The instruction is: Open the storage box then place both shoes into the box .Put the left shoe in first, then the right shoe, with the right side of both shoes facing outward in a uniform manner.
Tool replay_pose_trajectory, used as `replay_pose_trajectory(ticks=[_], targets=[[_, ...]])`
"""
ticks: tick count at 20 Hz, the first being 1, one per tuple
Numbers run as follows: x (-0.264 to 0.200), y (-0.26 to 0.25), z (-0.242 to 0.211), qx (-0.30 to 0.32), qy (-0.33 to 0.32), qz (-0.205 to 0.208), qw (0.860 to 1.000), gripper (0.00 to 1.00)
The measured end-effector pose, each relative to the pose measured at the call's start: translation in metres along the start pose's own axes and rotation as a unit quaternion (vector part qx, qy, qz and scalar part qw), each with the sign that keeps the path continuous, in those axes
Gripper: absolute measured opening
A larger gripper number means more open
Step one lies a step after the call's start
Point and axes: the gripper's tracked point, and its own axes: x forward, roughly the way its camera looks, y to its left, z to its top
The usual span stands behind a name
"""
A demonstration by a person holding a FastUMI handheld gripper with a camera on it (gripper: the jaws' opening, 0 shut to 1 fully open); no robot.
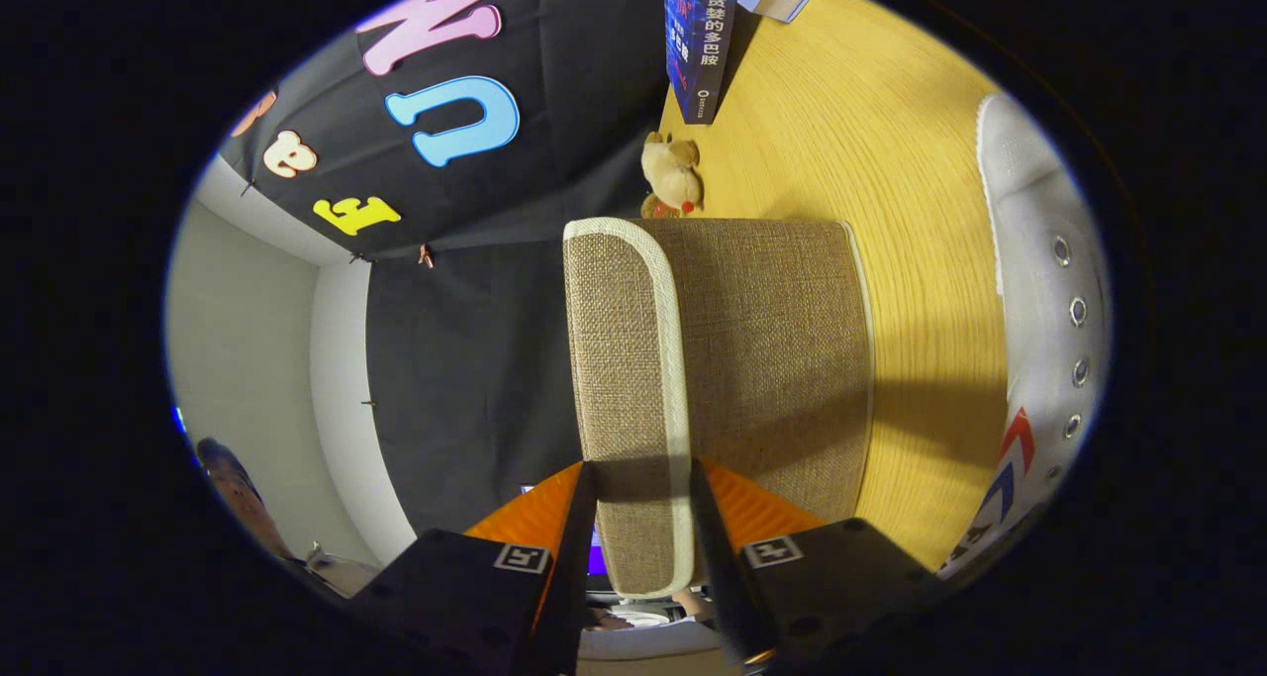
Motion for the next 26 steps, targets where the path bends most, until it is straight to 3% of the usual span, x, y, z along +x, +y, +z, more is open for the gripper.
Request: replay_pose_trajectory(ticks=[1, 3, 4, 12, 17, 21, 26], targets=[[-0.004, -0.003, 0.000, -0.006, -0.004, -0.007, 1.000, 0.36], [-0.008, 0.017, 0.000, -0.011, -0.010, 0.022, 1.000, 0.09], [-0.012, 0.028, -0.006, -0.014, -0.012, 0.033, 0.999, 0.05], [-0.002, 0.118, -0.016, -0.073, -0.033, 0.064, 0.995, 0.05], [0.041, 0.180, -0.025, -0.140, -0.026, 0.060, 0.988, 0.05], [0.091, 0.220, -0.032, -0.207, -0.023, 0.026, 0.978, 0.07], [0.151, 0.243, -0.041, -0.241, -0.025, -0.008, 0.970, 0.09]])
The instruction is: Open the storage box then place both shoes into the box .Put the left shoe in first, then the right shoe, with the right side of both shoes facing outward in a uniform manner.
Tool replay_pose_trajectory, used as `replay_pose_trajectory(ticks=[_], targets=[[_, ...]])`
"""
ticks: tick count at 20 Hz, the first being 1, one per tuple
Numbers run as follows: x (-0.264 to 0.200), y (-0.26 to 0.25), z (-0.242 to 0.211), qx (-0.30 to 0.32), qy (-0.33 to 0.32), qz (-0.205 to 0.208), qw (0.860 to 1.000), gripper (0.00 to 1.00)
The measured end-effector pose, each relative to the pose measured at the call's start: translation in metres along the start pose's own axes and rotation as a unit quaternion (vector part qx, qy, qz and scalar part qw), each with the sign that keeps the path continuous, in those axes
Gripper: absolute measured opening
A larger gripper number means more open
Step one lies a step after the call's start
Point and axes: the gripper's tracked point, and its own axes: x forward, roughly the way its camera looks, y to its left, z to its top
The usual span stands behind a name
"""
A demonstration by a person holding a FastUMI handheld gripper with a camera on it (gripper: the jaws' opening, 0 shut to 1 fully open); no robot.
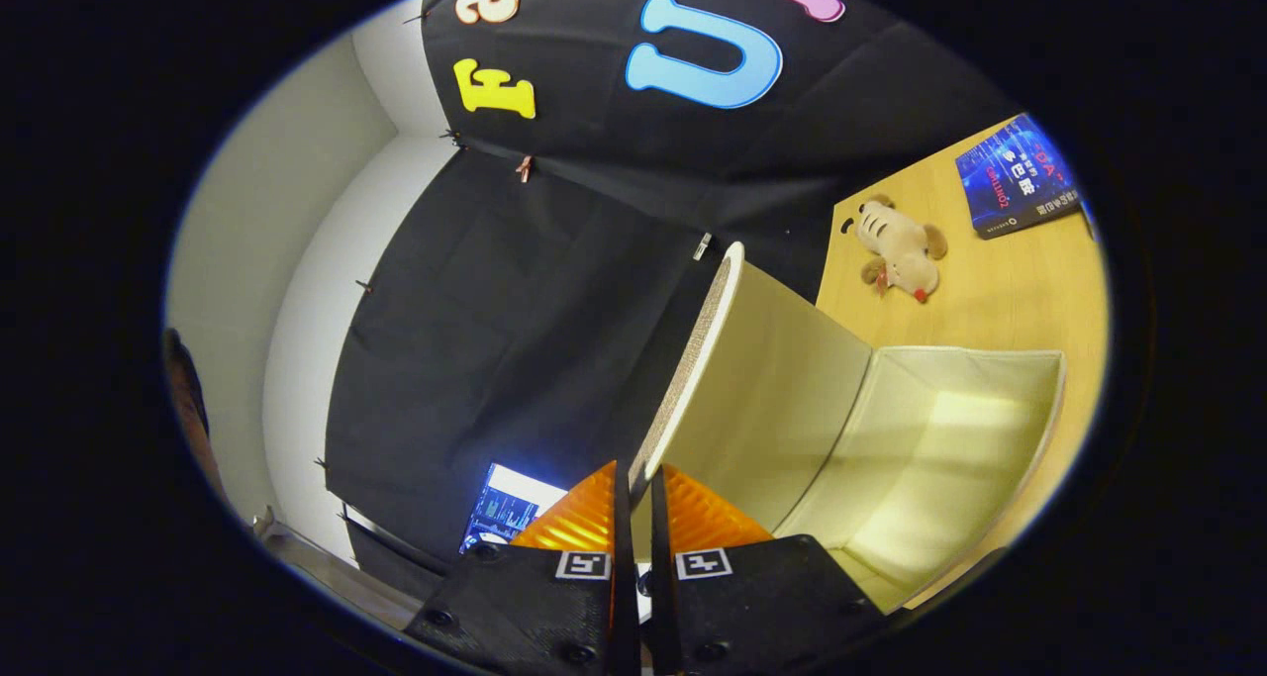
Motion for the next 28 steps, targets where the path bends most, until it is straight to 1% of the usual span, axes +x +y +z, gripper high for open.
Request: replay_pose_trajectory(ticks=[4, 6, 7, 8, 9, 10, 12, 14, 15, 19, 23, 25, 28], targets=[[0.041, 0.007, -0.003, 0.006, -0.005, -0.012, 1.000, 0.09], [0.053, 0.010, -0.007, 0.001, -0.003, -0.014, 1.000, 0.11], [0.059, 0.010, -0.008, 0.000, 0.000, -0.015, 1.000, 0.18], [0.060, 0.012, -0.012, 0.000, 0.004, -0.015, 1.000, 0.17], [0.061, 0.010, -0.014, -0.002, 0.008, -0.016, 1.000, 0.34], [0.062, 0.010, -0.016, -0.005, 0.009, -0.020, 1.000, 0.45], [0.060, 0.004, -0.015, -0.017, 0.006, -0.033, 0.999, 0.74], [0.054, -0.004, -0.011, -0.030, -0.003, -0.049, 0.998, 0.85], [0.051, -0.009, -0.008, -0.037, -0.010, -0.060, 0.997, 0.94], [0.026, -0.019, 0.002, -0.043, -0.032, -0.084, 0.995, 0.95], [-0.012, -0.028, 0.015, -0.080, -0.058, -0.118, 0.988, 0.95], [-0.038, -0.034, 0.023, -0.097, -0.073, -0.141, 0.983, 0.95], [-0.080, -0.052, 0.033, -0.133, -0.086, -0.202, 0.967, 0.95]])
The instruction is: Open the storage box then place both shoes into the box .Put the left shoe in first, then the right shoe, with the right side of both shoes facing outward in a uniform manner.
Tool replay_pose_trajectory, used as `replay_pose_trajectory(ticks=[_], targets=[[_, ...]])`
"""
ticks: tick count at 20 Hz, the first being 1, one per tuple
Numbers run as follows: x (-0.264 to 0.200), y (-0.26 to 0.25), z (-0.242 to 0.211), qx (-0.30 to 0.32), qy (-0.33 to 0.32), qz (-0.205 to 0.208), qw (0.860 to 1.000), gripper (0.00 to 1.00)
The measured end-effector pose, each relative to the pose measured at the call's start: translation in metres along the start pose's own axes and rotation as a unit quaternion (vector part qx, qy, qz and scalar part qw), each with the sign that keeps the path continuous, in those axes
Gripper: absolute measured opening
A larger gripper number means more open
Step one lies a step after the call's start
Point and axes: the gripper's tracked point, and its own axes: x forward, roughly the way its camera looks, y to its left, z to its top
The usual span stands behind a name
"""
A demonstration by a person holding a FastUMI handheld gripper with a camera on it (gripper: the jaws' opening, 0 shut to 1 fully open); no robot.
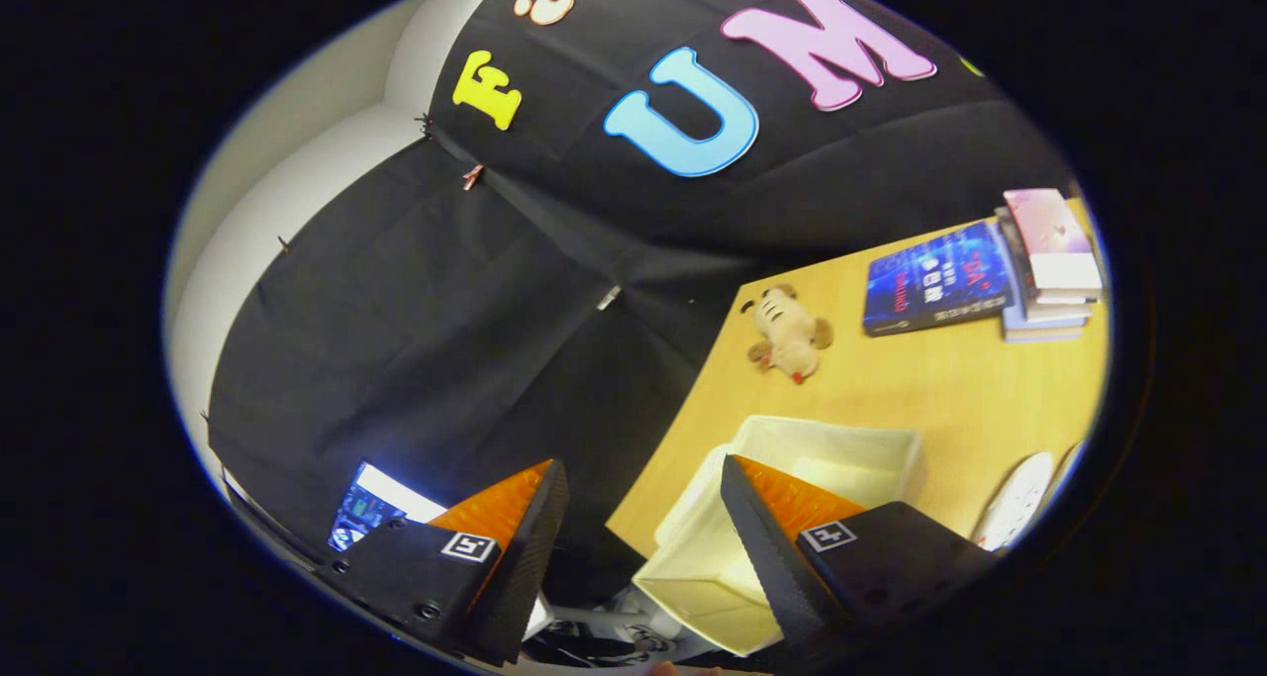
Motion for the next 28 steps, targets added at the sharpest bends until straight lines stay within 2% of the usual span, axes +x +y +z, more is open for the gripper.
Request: replay_pose_trajectory(ticks=[3, 7, 13, 18, 20, 22, 24, 25, 26, 28], targets=[[-0.035, -0.046, 0.003, -0.033, -0.002, -0.078, 0.996, 0.95], [-0.084, -0.108, -0.005, -0.028, -0.004, -0.163, 0.986, 0.96], [-0.136, -0.222, -0.067, 0.010, 0.060, -0.290, 0.955, 0.96], [-0.137, -0.276, -0.122, 0.024, 0.136, -0.327, 0.935, 0.90], [-0.129, -0.291, -0.137, 0.037, 0.150, -0.333, 0.930, 0.90], [-0.124, -0.309, -0.149, 0.043, 0.165, -0.346, 0.922, 0.84], [-0.121, -0.322, -0.161, 0.055, 0.180, -0.355, 0.916, 0.82], [-0.117, -0.323, -0.165, 0.063, 0.182, -0.353, 0.916, 0.76], [-0.114, -0.326, -0.168, 0.068, 0.186, -0.352, 0.915, 0.76], [-0.111, -0.331, -0.173, 0.078, 0.192, -0.353, 0.912, 0.65]])
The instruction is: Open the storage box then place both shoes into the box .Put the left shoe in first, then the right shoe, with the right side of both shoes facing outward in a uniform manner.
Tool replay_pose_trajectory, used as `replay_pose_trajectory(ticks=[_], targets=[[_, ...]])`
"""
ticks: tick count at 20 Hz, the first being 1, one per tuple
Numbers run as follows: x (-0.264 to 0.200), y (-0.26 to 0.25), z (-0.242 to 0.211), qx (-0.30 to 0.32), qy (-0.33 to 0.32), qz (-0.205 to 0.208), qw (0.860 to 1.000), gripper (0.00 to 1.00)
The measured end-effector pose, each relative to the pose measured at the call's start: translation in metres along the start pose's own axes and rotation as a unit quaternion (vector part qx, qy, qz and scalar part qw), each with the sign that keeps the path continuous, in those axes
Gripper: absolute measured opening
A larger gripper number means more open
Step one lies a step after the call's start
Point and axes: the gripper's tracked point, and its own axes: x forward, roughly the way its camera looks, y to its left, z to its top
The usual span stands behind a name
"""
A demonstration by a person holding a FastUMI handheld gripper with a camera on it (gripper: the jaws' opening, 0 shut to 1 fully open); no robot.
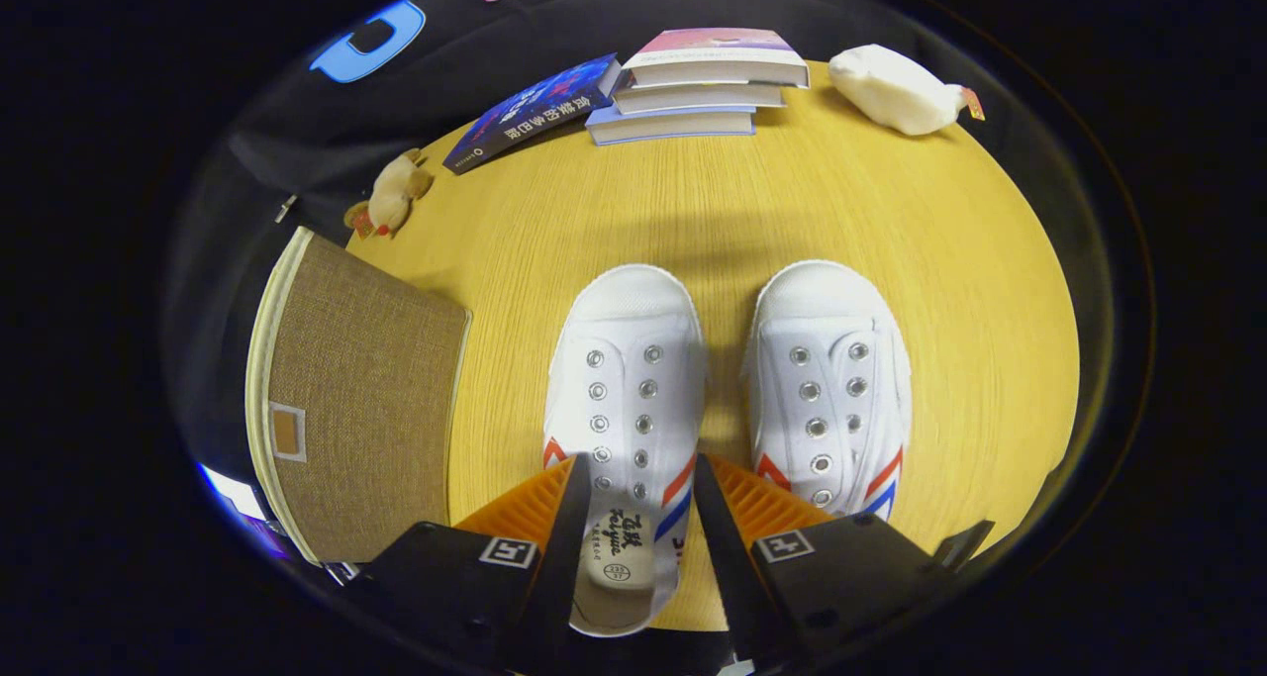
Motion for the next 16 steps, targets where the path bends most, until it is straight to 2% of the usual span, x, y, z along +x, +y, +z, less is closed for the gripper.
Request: replay_pose_trajectory(ticks=[2, 3, 4, 7, 10, 16], targets=[[0.009, -0.011, 0.003, 0.010, 0.004, -0.010, 1.000, 0.55], [0.004, -0.018, 0.003, 0.023, 0.001, -0.014, 1.000, 0.35], [0.010, -0.016, 0.005, 0.036, -0.008, -0.001, 0.999, 0.15], [0.007, -0.008, 0.001, 0.058, -0.010, 0.021, 0.998, 0.08], [-0.006, 0.000, 0.002, 0.058, -0.019, 0.025, 0.998, 0.08], [-0.059, 0.024, 0.027, 0.121, -0.037, 0.031, 0.991, 0.08]])
